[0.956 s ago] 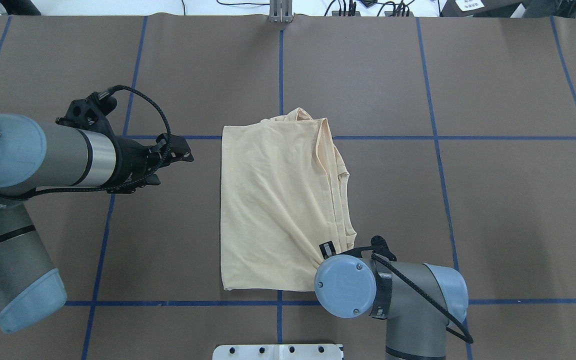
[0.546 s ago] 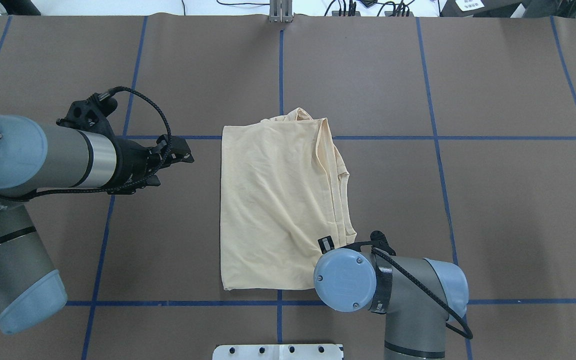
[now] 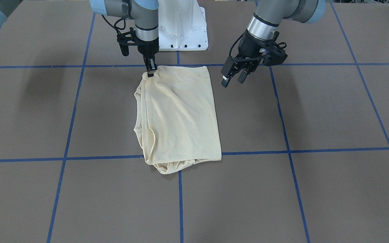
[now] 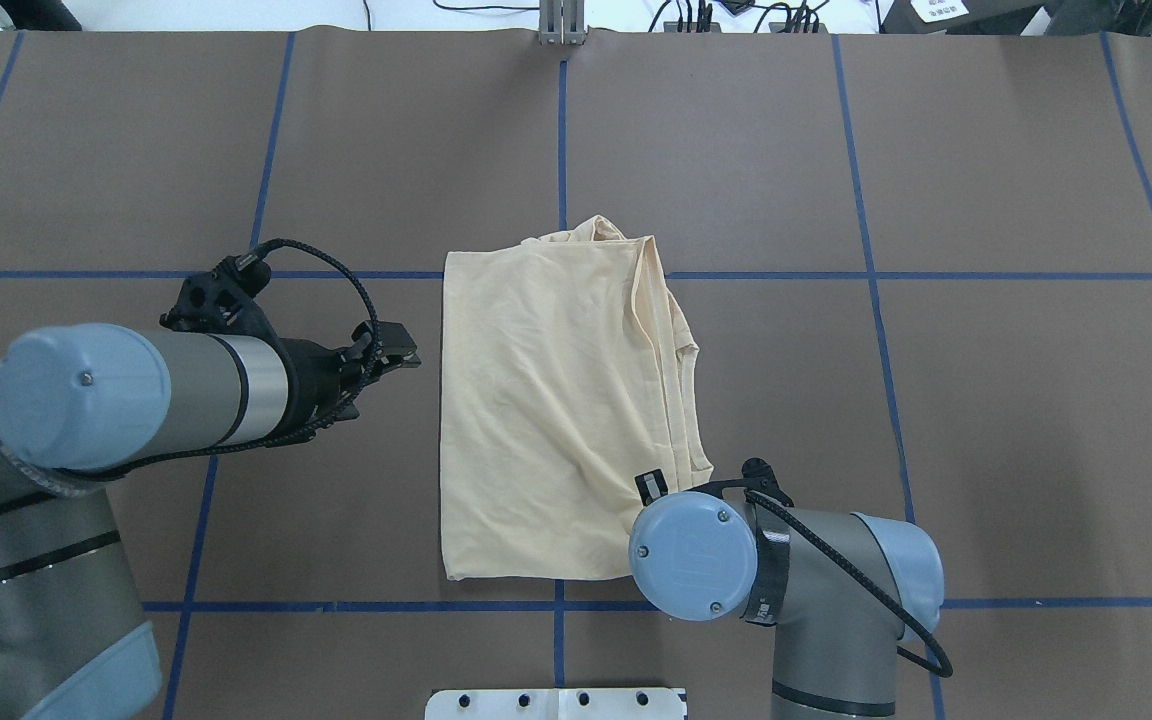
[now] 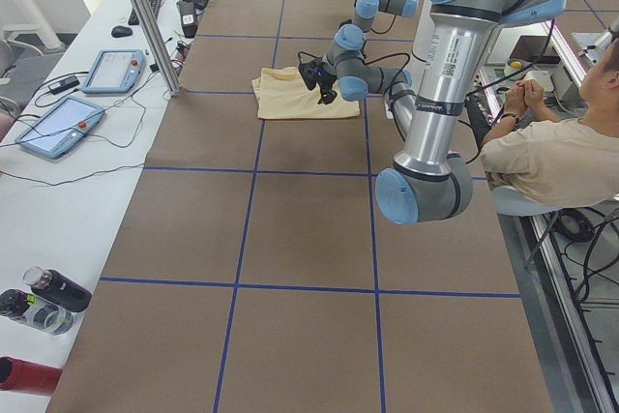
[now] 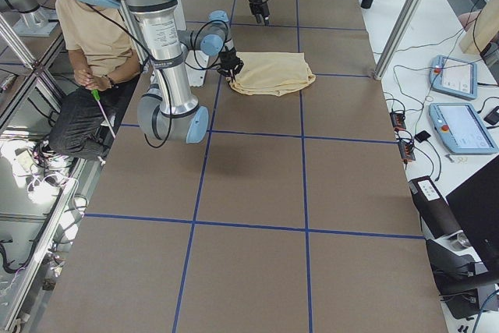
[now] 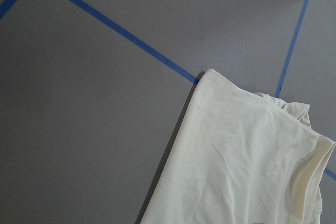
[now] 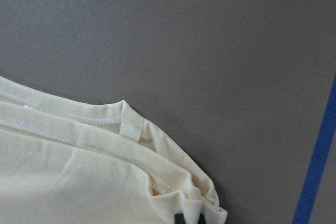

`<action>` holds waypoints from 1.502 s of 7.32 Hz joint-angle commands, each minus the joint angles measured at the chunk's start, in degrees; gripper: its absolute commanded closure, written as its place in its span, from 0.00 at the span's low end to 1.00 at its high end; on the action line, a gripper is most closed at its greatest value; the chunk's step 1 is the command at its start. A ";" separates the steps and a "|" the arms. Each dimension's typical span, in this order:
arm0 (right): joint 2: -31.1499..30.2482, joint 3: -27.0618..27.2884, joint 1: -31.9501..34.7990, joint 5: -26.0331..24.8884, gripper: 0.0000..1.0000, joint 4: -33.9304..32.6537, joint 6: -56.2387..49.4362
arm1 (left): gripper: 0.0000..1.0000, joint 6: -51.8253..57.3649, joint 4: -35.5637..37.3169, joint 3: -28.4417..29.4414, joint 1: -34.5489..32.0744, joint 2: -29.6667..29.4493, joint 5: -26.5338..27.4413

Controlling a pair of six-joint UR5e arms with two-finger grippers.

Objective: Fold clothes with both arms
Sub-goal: 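Lower the left gripper to the shirt's near corner nearest it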

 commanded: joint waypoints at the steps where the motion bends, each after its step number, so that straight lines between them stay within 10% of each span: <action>1: 0.04 0.05 -0.15 0.09 1.00 -0.07 -0.06 | 0.12 -9.18 0.04 0.08 8.46 -0.06 6.06; 7: -0.04 0.23 0.03 0.09 1.00 0.02 -0.67 | 0.23 -13.80 -0.05 8.33 15.88 -3.47 6.26; 11: 0.05 0.23 0.21 0.09 1.00 0.02 -0.85 | 0.76 -13.80 -0.14 8.70 15.97 -3.05 6.08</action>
